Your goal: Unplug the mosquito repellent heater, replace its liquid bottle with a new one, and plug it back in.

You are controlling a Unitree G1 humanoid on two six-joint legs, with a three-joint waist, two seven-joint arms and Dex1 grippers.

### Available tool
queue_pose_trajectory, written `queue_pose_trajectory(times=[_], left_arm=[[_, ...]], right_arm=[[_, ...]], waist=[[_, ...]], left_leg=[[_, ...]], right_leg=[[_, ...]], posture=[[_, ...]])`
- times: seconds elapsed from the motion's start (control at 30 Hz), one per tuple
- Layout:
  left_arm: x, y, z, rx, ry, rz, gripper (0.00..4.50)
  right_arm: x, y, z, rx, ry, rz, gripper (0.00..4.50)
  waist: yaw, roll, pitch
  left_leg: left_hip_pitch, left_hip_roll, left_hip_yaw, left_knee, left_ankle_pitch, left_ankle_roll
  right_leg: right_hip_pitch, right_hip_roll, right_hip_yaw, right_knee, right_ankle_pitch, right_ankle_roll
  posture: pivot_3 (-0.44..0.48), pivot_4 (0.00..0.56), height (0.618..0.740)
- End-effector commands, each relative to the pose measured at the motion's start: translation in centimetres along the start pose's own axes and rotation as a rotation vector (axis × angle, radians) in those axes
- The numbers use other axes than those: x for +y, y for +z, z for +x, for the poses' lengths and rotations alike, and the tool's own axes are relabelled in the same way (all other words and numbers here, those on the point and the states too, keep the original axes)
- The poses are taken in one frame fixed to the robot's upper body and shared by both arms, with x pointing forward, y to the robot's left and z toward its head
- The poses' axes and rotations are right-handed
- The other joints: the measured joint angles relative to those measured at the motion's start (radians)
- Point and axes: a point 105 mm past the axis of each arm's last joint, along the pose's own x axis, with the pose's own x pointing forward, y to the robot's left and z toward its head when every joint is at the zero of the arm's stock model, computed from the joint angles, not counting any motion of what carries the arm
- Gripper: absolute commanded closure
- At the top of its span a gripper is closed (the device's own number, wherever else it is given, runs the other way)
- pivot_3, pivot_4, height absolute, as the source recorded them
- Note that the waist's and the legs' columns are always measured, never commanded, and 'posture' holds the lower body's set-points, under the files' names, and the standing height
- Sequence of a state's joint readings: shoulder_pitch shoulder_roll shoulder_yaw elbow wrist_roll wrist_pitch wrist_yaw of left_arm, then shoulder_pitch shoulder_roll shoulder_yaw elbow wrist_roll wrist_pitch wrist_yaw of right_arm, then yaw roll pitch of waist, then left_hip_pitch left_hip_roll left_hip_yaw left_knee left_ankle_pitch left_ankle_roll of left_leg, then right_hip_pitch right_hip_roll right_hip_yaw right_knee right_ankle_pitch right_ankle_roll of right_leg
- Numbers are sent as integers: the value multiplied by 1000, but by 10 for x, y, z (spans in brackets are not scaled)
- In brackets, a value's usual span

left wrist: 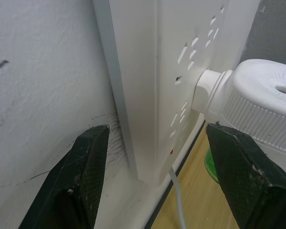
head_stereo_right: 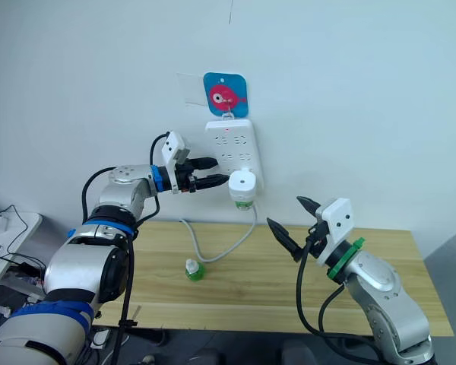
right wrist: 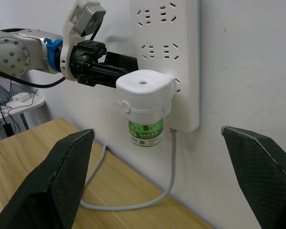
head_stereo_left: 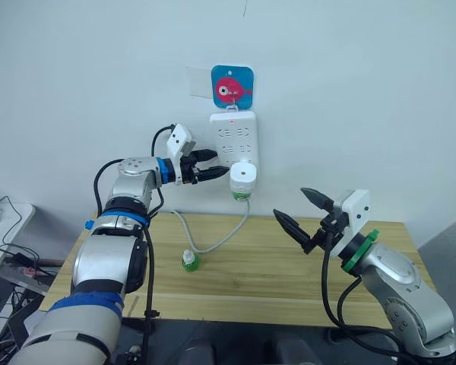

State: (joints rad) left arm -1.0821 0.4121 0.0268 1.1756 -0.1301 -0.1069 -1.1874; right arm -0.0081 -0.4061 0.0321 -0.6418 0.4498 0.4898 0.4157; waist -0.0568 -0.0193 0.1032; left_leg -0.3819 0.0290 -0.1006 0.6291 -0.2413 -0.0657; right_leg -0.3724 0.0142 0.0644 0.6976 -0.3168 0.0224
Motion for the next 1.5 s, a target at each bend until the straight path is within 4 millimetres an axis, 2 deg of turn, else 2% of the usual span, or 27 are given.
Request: queue_pose_trajectory(times=[0.03,0.43,0.7,0.8,0.93,0.97,1.2,1.5], left_arm=[[2,23,7,-42,1,67,1151],[-18,36,17,-51,-193,36,1151],[-26,33,14,-42,-266,28,1151],[-23,29,11,-42,-245,13,1723],[-22,28,10,-42,-238,11,2962],[-21,29,10,-46,-230,14,3136],[-21,29,13,-51,-215,17,3144],[-23,25,13,-43,-222,9,3144]], right_arm=[[3,15,-1,-41,7,-46,0],[2,18,2,-36,0,-36,0],[0,21,5,-47,-13,-22,0],[1,22,8,-51,-26,-15,0],[4,23,11,-49,-36,-2,0],[6,25,13,-51,-40,7,0],[18,34,31,-53,-75,56,0],[12,28,49,-11,-194,85,0]], waist=[[2,-1,0],[-5,-1,12],[-6,-1,24],[-6,-1,27],[-9,-1,29],[-10,-1,29],[-20,0,39],[-25,0,53]], left_leg=[[0,0,0,0,0,0],[-1,0,-1,0,0,0],[-2,0,-2,0,0,0],[-2,0,-2,0,0,0],[-2,0,-2,0,0,0],[-2,0,-2,0,0,0],[-2,0,-3,0,0,0],[-3,0,-4,0,0,0]], right_leg=[[0,0,0,0,0,0],[-1,0,-1,0,0,0],[-1,0,-2,0,0,0],[-1,0,-2,0,0,0],[-1,0,-2,0,0,0],[-1,0,-2,0,0,0],[-2,0,-2,0,0,0],[-2,-1,-3,0,0,0]], posture=[[-45,101,740],[-45,114,740],[-50,123,740],[-49,127,740],[-47,132,740],[-45,138,740],[-61,152,740],[-71,171,740]])
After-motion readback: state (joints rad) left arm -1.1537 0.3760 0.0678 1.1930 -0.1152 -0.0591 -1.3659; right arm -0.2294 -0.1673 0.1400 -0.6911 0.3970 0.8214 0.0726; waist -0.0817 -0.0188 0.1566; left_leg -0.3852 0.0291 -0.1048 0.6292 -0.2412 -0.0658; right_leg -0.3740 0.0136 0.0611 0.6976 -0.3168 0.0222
